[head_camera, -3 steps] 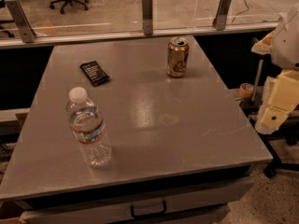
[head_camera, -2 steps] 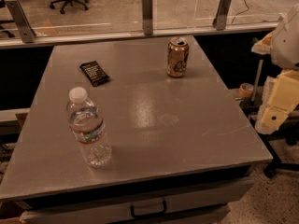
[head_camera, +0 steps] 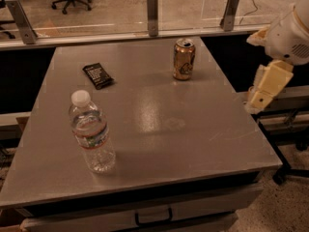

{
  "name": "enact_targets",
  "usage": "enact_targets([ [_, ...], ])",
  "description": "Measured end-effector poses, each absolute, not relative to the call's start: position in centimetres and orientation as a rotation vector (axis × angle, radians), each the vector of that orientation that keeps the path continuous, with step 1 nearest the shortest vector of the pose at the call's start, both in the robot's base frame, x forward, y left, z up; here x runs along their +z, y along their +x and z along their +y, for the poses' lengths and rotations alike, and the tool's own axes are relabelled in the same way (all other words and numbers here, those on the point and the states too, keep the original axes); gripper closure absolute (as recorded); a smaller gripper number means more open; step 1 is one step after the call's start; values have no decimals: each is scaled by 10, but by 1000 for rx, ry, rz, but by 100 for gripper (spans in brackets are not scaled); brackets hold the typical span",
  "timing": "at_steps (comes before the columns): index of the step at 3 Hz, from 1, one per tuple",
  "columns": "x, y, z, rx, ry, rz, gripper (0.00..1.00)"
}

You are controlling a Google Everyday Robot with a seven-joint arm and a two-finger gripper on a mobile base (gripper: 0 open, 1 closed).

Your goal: Knock orange can over

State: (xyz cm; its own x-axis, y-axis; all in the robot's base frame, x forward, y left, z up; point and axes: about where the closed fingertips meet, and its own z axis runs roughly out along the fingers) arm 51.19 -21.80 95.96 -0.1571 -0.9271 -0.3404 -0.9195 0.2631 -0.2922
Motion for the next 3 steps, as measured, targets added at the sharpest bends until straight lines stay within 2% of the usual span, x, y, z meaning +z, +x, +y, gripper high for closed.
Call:
enact_targets([
  [2, 929, 624, -197, 173, -1518, 1925, 0],
  [3, 909, 657, -179, 325, -1431, 1898, 0],
])
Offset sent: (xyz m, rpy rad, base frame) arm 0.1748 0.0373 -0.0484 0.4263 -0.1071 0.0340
